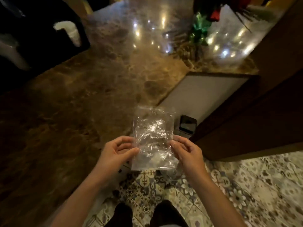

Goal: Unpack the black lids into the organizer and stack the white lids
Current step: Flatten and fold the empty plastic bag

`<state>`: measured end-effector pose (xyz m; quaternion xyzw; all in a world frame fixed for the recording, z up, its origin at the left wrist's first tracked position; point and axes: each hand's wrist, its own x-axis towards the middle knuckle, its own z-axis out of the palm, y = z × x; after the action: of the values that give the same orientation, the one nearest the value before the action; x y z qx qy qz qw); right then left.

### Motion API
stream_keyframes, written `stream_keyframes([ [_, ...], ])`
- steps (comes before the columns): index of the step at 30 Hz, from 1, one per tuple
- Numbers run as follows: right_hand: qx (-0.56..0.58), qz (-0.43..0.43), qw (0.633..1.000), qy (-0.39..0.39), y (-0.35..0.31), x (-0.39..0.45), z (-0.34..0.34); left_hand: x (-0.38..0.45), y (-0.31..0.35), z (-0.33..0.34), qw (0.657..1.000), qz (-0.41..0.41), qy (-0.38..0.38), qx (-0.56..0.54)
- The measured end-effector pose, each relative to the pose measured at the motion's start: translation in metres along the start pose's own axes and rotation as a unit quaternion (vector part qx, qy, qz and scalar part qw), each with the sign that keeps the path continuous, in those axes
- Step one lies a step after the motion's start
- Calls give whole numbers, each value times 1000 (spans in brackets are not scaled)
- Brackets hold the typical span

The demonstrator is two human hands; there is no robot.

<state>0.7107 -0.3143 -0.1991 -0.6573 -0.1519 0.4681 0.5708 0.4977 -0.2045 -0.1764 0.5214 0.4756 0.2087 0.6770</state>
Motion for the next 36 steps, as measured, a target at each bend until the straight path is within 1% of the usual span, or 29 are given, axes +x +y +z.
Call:
stream_keyframes([
  [4,18,57,997,42,27,19,-73,22,-27,67,999,-23,-34,32],
  [10,42,123,984,119,96,59,-153,79,-99,144,988,-124,-79,39],
  [14,55,152,973,167,164,94,-186,128,-162,177,983,-164,-61,57],
  [16,40,170,969,174,195,111,-196,152,-195,188,980,-180,-53,69],
  [20,-64,187,966,170,266,153,-211,200,-272,206,972,-212,-30,101],
  [21,-70,203,960,177,288,165,-214,211,-293,209,968,-222,-26,110],
  [24,-30,276,938,208,352,197,-222,242,-354,217,960,-251,-19,125],
  [28,-65,324,918,220,426,238,-224,277,-423,222,953,-266,4,147],
  [30,-102,328,911,228,454,254,-224,293,-453,223,951,-262,25,162],
  [33,-178,326,904,213,480,269,-223,310,-484,224,944,-264,66,188],
  [36,-213,328,897,207,499,276,-224,318,-506,227,940,-249,69,221],
])
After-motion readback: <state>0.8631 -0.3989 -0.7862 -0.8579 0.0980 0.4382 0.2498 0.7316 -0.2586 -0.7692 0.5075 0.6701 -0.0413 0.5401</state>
